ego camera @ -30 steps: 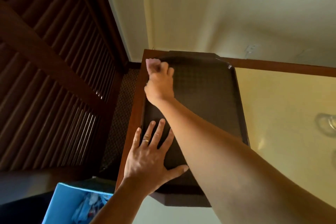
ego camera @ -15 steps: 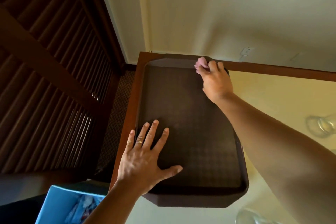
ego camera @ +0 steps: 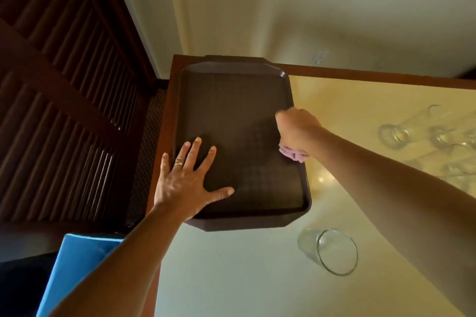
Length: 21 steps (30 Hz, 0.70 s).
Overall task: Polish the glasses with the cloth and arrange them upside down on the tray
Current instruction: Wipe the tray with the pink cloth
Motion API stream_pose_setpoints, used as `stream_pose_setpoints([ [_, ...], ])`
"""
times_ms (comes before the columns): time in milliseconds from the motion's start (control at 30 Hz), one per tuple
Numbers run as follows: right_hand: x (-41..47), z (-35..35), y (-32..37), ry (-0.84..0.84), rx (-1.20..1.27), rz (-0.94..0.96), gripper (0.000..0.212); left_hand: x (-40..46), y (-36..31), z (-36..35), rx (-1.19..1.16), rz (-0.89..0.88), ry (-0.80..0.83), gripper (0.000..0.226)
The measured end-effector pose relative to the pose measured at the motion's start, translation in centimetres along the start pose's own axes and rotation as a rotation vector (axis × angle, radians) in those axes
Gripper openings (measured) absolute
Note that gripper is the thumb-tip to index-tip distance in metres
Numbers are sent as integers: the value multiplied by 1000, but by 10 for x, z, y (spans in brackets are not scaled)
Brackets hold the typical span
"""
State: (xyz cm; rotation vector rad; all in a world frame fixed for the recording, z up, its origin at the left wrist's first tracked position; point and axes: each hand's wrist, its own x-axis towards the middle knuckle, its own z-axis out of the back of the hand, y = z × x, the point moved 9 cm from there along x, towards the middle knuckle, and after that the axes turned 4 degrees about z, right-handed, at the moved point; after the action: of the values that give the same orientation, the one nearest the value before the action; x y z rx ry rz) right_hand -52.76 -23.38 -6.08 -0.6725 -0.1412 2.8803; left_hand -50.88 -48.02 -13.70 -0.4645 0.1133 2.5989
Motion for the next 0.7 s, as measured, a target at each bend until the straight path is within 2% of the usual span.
stream_pose_setpoints([
  [133, -50, -27, 14, 114, 31, 58, 17, -5, 0, 2, 59, 29, 47, 112],
  [267, -84, -51, 10, 166, 192, -34, 3, -12, -4, 9, 98, 61, 82, 116],
  [367, -98, -58, 18, 181, 347, -114, 18, -16, -6, 15, 109, 81, 92, 113],
  [467, -100, -57, 53, 213, 510, -57, 15, -18, -11, 18, 149, 107, 89, 107],
  [567, -103, -42, 80, 197, 702, 56, 22, -39, -28, 27, 143, 136, 16, 81],
  [633, -106, -25, 66, 109, 794, 54, 31, -60, -46, 32, -8, 82, -87, 53],
  [700, -110, -16, 33, 12, 895, -21, 34, -81, -65, 27, -196, -24, -90, 45],
])
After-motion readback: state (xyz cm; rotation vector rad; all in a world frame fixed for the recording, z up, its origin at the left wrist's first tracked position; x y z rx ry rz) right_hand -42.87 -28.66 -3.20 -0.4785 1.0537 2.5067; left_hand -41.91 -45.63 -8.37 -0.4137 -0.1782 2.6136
